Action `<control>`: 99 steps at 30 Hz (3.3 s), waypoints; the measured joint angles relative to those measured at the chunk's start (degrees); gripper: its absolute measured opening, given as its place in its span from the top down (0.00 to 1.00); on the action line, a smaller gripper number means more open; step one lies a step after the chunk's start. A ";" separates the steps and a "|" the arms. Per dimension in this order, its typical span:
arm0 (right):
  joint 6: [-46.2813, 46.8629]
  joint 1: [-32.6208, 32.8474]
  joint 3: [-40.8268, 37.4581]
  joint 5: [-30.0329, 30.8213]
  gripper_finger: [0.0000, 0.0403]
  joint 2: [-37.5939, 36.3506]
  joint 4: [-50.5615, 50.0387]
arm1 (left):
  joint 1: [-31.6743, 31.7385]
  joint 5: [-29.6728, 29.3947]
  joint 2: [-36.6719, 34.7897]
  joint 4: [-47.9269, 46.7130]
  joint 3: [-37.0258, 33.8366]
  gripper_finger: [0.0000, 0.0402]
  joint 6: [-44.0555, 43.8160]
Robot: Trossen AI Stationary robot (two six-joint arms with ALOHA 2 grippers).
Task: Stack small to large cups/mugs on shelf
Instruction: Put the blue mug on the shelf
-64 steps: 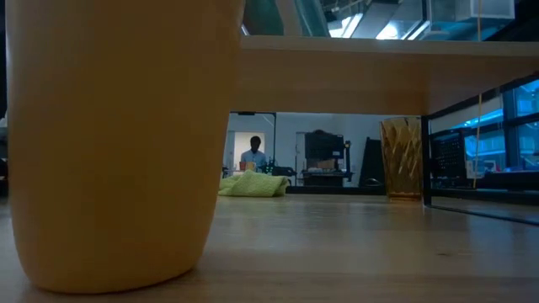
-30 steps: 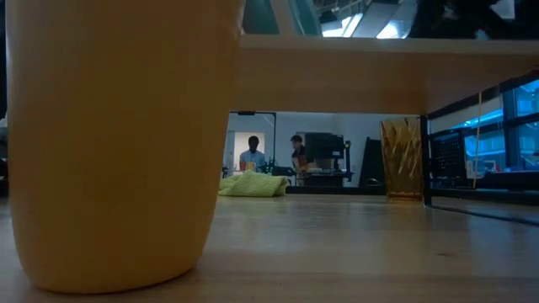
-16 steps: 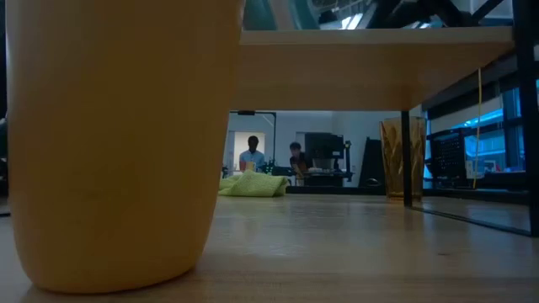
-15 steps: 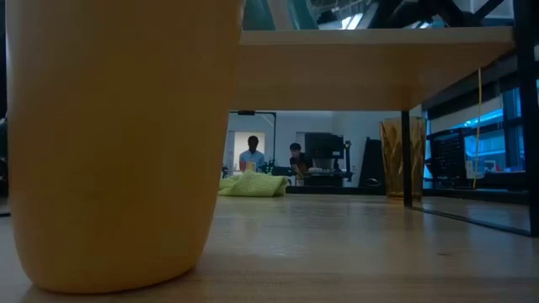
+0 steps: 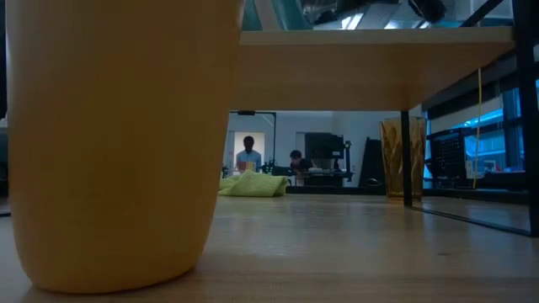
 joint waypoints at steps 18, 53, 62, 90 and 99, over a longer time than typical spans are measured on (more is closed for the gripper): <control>-34.99 -5.02 -2.46 -22.09 1.00 0.02 1.37 | 0.00 3.01 0.01 -0.33 -0.11 0.95 -1.17; -56.06 -16.06 -10.44 -33.49 0.99 -1.62 18.56 | 1.77 4.57 0.02 -0.11 -0.11 0.95 -8.11; -55.97 -16.61 -11.24 -33.41 0.99 -1.62 21.75 | 1.66 5.95 -0.37 -0.13 -0.11 0.95 -8.77; -54.44 -17.43 -11.22 -35.48 0.99 -1.56 21.93 | 1.29 4.48 -3.02 -0.15 -0.09 0.95 -11.15; -53.02 -15.88 -11.22 -36.60 0.99 -1.56 22.21 | 1.66 4.49 -2.92 -0.27 -3.68 0.95 -10.16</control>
